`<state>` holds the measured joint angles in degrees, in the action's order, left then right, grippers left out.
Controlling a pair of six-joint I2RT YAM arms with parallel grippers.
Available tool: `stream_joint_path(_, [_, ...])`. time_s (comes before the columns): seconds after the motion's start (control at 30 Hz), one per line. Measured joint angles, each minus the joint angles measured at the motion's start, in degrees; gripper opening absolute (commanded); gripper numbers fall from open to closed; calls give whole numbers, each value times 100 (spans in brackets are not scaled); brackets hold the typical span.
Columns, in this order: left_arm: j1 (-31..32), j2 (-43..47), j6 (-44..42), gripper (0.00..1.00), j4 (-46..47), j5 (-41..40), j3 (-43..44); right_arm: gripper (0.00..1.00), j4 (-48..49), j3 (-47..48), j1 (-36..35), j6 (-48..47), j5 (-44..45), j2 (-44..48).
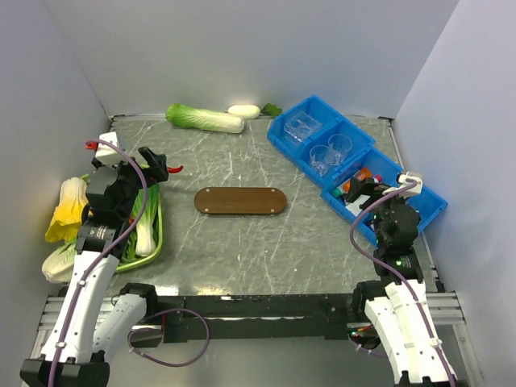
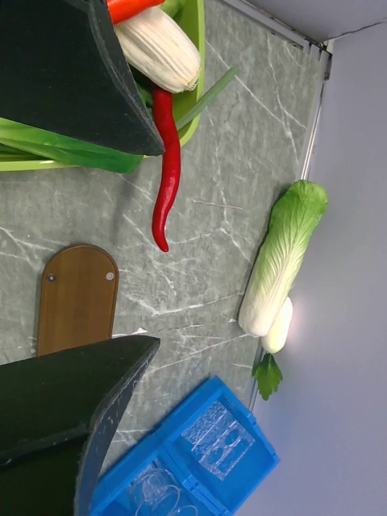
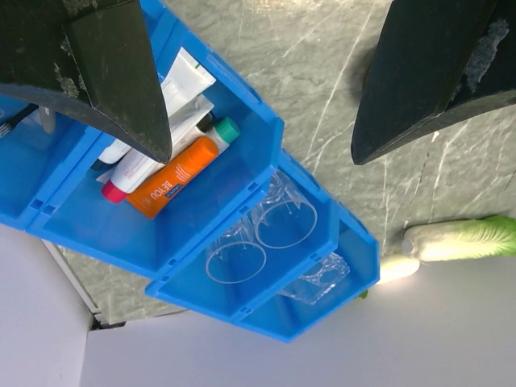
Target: Prepare toiletry sets of a toothbrush and toothpaste on the tray
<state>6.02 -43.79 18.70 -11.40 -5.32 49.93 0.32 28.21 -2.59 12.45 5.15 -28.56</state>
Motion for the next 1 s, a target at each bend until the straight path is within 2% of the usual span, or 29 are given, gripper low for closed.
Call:
stream_joint_path(0.33, [0, 87, -33, 97, 0, -2, -2, 100, -125, 31, 0, 17, -2, -2])
stream_joint_path(0.6, [0, 105, 175, 97, 199, -243, 11, 99, -638, 542, 0, 114, 0, -7])
stream_joint_path(0.87, [33, -321, 354, 97, 153, -710, 579, 88, -1493, 1585, 0, 85, 96, -358])
stream_joint_path(1.0, [260, -560, 343, 97, 214, -824, 1029, 83, -1867, 2037, 0, 39, -63, -763])
